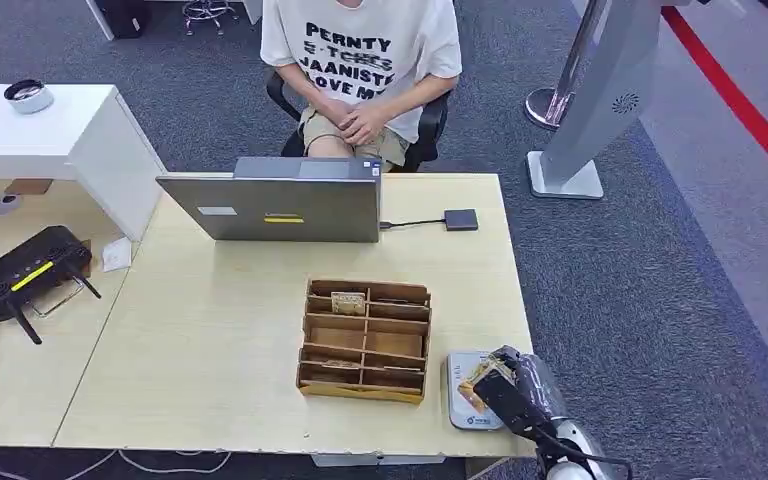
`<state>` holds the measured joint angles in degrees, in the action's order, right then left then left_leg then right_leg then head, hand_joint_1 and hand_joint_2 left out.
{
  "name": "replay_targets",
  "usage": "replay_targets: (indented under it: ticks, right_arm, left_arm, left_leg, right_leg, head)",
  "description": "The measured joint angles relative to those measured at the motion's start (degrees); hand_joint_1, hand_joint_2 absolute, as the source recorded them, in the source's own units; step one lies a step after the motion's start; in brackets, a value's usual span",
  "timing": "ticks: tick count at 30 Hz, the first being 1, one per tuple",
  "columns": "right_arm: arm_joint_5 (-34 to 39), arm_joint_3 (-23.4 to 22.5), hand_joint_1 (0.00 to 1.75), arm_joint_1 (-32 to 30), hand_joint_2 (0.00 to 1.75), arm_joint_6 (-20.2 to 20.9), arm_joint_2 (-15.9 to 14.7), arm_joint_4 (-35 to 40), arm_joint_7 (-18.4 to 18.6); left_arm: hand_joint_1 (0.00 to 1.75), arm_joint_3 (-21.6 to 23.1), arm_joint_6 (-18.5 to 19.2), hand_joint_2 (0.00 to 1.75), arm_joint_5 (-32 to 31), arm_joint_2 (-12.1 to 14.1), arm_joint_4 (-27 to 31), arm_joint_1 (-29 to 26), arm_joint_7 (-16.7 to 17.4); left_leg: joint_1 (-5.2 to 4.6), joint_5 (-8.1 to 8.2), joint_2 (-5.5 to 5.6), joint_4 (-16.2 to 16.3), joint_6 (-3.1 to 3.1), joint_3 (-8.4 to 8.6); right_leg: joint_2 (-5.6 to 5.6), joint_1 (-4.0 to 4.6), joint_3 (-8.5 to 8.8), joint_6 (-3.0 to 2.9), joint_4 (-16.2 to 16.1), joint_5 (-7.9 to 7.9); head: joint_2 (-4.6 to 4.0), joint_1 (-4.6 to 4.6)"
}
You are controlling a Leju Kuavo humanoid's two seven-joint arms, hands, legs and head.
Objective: Pass the card to the sensor for recognition and then transmit it.
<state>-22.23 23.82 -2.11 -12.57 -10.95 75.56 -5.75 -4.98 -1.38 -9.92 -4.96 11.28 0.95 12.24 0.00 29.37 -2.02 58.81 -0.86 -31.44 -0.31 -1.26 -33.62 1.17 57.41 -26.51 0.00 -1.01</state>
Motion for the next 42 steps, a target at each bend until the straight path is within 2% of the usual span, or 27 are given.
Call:
replay_targets:
  ticks: [42]
  right_arm:
    - [1.18, 1.01, 1.75, -0.03, 1.75, -1.14, 0.00, -0.11, 0.55]
  left_arm:
    - [0.00, -0.74, 0.04, 0.00, -0.55, 0.13, 0.00, -0.01, 0.28]
  left_leg:
    - [0.00, 0.00, -0.01, 0.00, 0.00, 0.03]
  right_leg:
    - [0.02, 0.01, 0.03, 0.00, 0.00, 0.00]
  head:
    - [0.00, 0.02]
